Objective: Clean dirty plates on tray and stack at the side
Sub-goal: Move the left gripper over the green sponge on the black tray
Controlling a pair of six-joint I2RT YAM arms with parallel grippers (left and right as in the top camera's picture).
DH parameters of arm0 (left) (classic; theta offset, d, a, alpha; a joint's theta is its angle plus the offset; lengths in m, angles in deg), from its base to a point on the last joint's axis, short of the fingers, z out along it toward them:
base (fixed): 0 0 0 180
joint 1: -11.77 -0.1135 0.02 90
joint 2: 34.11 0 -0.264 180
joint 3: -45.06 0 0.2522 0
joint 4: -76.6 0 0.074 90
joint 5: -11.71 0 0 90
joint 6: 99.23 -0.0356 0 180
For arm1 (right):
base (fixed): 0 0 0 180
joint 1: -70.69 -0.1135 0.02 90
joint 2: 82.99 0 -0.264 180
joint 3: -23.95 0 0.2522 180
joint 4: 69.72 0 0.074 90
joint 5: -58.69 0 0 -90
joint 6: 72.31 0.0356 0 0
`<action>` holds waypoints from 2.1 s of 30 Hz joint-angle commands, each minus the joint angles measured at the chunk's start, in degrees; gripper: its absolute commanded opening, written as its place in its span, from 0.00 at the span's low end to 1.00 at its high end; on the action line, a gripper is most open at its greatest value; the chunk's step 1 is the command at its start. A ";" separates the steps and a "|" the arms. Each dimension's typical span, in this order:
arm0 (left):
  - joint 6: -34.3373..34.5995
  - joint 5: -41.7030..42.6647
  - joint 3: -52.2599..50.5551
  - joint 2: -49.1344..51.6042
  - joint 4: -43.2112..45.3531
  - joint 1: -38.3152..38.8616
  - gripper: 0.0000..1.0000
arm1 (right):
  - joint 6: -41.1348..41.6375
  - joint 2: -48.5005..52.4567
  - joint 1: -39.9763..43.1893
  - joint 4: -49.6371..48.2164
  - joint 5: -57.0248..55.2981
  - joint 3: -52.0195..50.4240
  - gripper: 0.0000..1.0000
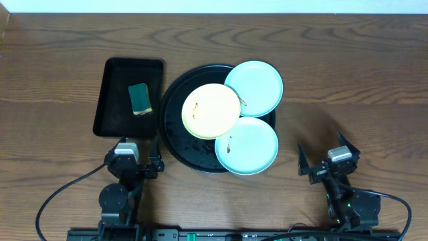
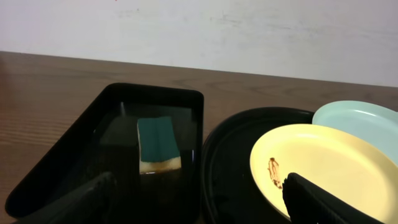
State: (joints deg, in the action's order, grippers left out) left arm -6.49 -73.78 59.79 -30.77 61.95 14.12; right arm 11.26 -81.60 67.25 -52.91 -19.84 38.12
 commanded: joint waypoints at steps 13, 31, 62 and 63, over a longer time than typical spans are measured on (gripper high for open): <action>1.70 10.93 25.40 10.97 -15.28 0.17 0.86 | 0.83 0.09 0.48 0.22 -0.50 -0.09 0.99; -8.79 8.09 78.40 59.91 -53.00 0.17 0.85 | 0.83 0.09 0.48 0.22 -0.50 -0.09 0.99; 15.32 -4.70 78.34 101.07 -44.22 -6.14 0.93 | 0.83 0.09 0.48 0.22 -0.50 -0.09 0.99; 15.30 -4.66 78.34 102.07 -43.71 -6.54 0.91 | 0.83 0.09 0.48 0.22 -0.50 -0.09 0.99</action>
State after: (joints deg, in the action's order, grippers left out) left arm 8.31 -80.25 137.19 69.09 17.71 8.85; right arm 11.26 -81.49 67.25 -52.86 -20.06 38.12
